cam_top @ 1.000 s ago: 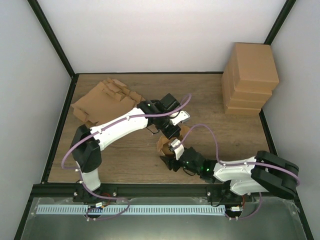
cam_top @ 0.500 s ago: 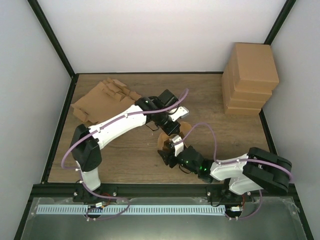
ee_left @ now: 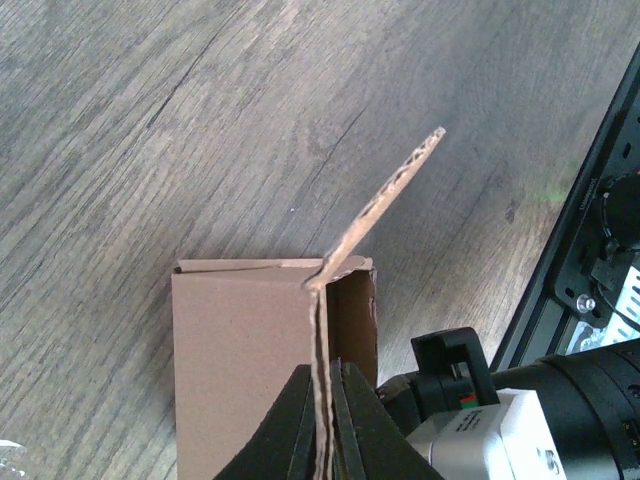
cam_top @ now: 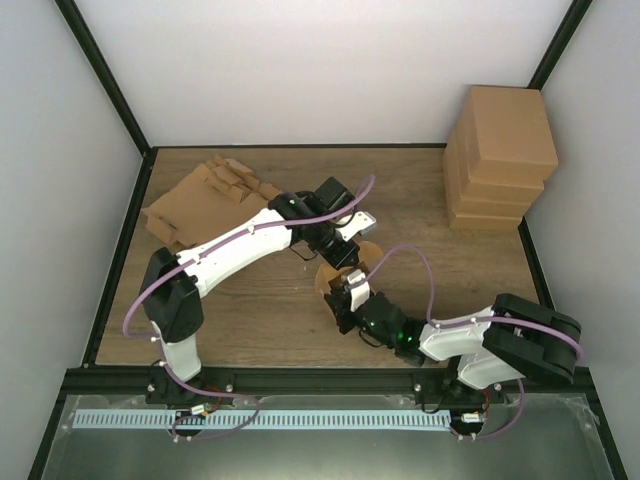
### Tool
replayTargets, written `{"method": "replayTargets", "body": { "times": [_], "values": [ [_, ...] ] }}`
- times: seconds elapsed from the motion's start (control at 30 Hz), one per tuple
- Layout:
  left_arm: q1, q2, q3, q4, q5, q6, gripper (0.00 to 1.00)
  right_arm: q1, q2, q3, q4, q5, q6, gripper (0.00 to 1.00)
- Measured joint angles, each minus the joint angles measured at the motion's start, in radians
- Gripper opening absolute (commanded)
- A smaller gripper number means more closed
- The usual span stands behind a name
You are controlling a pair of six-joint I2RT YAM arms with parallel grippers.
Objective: Fold the paper box
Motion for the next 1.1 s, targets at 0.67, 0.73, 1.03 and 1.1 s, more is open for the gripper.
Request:
{"method": "replayTargets", "body": {
  "times": [0.67, 0.73, 1.03, 1.1],
  "values": [
    [0.0, 0.0, -0.009, 0.012, 0.019, 0.0, 0.06, 0.0, -0.024, 0.02, -0.137, 0.09, 0.089, 0.09],
    [0.0, 0.002, -0.01, 0.014, 0.021, 0.0, 0.06, 0.0, -0.025, 0.02, -0.137, 0.09, 0.089, 0.18],
    [-0.008, 0.013, -0.014, 0.014, 0.029, 0.0, 0.06, -0.001, -0.117, 0.008, -0.172, 0.067, 0.068, 0.52],
    [-0.011, 0.013, -0.019, 0.015, 0.029, 0.0, 0.06, -0.001, -0.182, -0.004, -0.192, 0.063, 0.057, 0.6]
  ]
}}
